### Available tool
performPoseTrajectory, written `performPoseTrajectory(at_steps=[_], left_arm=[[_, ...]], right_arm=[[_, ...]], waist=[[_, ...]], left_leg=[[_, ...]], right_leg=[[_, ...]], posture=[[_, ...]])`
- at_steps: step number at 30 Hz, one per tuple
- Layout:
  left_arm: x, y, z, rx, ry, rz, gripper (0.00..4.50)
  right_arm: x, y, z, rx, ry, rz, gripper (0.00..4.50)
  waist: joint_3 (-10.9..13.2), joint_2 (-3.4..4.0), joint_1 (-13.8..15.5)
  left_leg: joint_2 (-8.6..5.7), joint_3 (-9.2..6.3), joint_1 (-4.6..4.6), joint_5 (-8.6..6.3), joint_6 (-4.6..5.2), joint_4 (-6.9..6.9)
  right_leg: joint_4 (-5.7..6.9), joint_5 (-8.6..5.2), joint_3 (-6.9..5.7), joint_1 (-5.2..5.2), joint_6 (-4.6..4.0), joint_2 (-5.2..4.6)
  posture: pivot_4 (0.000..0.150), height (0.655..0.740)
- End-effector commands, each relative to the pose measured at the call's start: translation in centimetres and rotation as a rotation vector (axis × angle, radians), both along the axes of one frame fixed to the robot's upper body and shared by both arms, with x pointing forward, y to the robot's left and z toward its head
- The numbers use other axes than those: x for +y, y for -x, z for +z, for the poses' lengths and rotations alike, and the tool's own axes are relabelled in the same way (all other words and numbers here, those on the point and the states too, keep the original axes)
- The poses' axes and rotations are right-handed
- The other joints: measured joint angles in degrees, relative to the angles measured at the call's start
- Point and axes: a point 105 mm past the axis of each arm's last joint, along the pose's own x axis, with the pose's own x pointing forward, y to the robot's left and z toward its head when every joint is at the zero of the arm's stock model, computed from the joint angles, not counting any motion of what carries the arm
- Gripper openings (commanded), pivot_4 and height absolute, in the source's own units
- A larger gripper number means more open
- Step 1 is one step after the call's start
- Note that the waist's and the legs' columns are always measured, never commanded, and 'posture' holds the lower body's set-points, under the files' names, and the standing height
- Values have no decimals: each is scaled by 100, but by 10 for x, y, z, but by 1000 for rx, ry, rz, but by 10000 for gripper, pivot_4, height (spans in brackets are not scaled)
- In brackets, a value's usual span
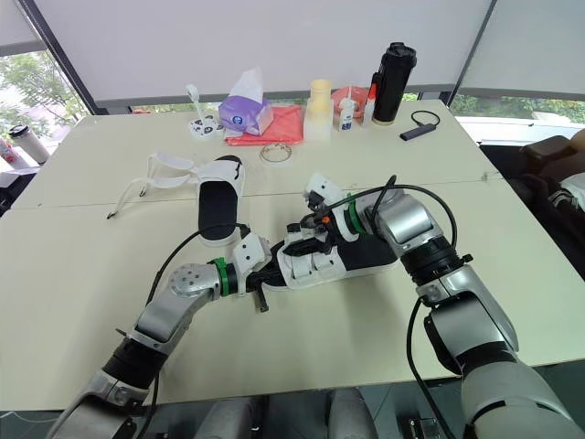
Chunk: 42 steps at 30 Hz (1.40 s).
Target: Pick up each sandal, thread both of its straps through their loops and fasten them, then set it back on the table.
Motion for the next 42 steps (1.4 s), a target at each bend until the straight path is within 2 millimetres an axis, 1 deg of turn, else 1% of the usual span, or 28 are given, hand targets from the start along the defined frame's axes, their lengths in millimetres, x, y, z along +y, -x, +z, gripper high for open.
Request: performPoseTrajectory(at_steps=[1,3,5,7,10,11,12,14,16,19,21,27,30,35,38,41,42], left_arm=[[10,-2,-16,47,-49,43,0],[10,-2,-16,47,-47,44,0],[9,-3,-15,46,-43,44,0],[9,-3,-14,45,-41,43,0],[10,-5,-12,44,-37,44,0],[10,-5,-11,44,-36,44,0],[11,-5,-11,43,-35,43,0],[12,-6,-6,35,-33,36,0],[12,-7,0,24,-26,28,0],[14,-7,13,5,-4,19,0],[17,-5,26,-5,22,15,0],[32,3,50,-8,42,7,0],[46,9,59,-15,26,14,0],[62,17,68,1,21,27,0],[66,19,71,14,31,37,0],[71,20,73,23,36,48,0],[73,19,75,23,39,54,0]], right_arm=[[-9,-9,52,-127,-83,-48,44560],[-14,-11,64,-166,-96,-71,44560],[-23,-14,79,-258,-117,-110,44560],[-29,-15,88,-329,-126,-132,44560],[-46,-17,90,-539,-36,-163,44560],[-49,-16,89,-593,-14,-158,44560],[-53,-12,84,-664,36,-132,44560],[-62,0,67,-766,146,-63,44560],[-65,10,57,-828,206,-4,44560],[-70,17,52,-891,249,44,44560],[-75,21,48,-933,297,79,44560],[-83,25,36,-1008,398,175,44560],[-77,31,23,-1054,427,272,44560],[-67,41,5,-1168,465,440,44560],[-63,44,1,-1214,468,498,44560],[-55,46,-3,-1292,467,564,44560],[-49,45,-2,-1326,455,580,44560]], waist=[[1,1,-4],[1,1,-3],[0,1,-5],[1,1,-7],[1,1,4],[1,0,4],[1,0,8],[1,0,11],[2,0,-5],[6,8,-63],[7,7,-61],[10,5,-17],[12,3,-14],[13,4,-20],[13,4,-10],[13,4,-16],[13,4,-18]], left_leg=[[0,0,0,0,0,0],[0,0,0,0,0,-1],[0,0,0,0,0,-2],[0,1,-1,0,0,-2],[0,0,-2,0,0,-2],[0,1,-2,0,0,-2],[0,2,-2,0,0,-3],[-1,3,-3,0,0,-3],[-1,3,-4,0,0,-3],[1,10,-2,0,0,-3],[5,11,1,0,1,-3],[4,9,-8,0,0,-5],[3,9,-8,0,0,-5],[4,10,-7,0,0,-7],[4,9,-7,0,0,-6],[3,10,-7,0,0,-6],[3,9,-6,0,0,-6]], right_leg=[[0,0,0,-1,1,0],[1,1,0,-2,1,0],[0,0,0,-2,1,0],[0,0,0,-2,1,0],[-1,-1,0,-1,1,0],[-4,-1,0,0,2,0],[-5,-1,0,1,2,-1],[-5,-1,1,0,5,-1],[-3,-2,0,0,10,-1],[3,-1,4,-6,10,-1],[5,0,4,-7,7,1],[-3,-3,4,-9,9,0],[-5,-4,5,-8,7,0],[-4,-14,5,-8,-10,0],[-4,-14,6,-8,-12,0],[-3,-14,6,-7,-13,0],[-3,-14,7,-7,-13,0]], posture=[[1500,7400],[1500,7400],[1500,7400],[1500,7400],[1500,7400],[1500,7400],[1500,7400],[1500,7400],[1500,7400],[1500,7400],[1500,7400],[1500,7400],[1500,7400],[1500,7400],[1500,7400],[1500,7400],[1500,7400]])
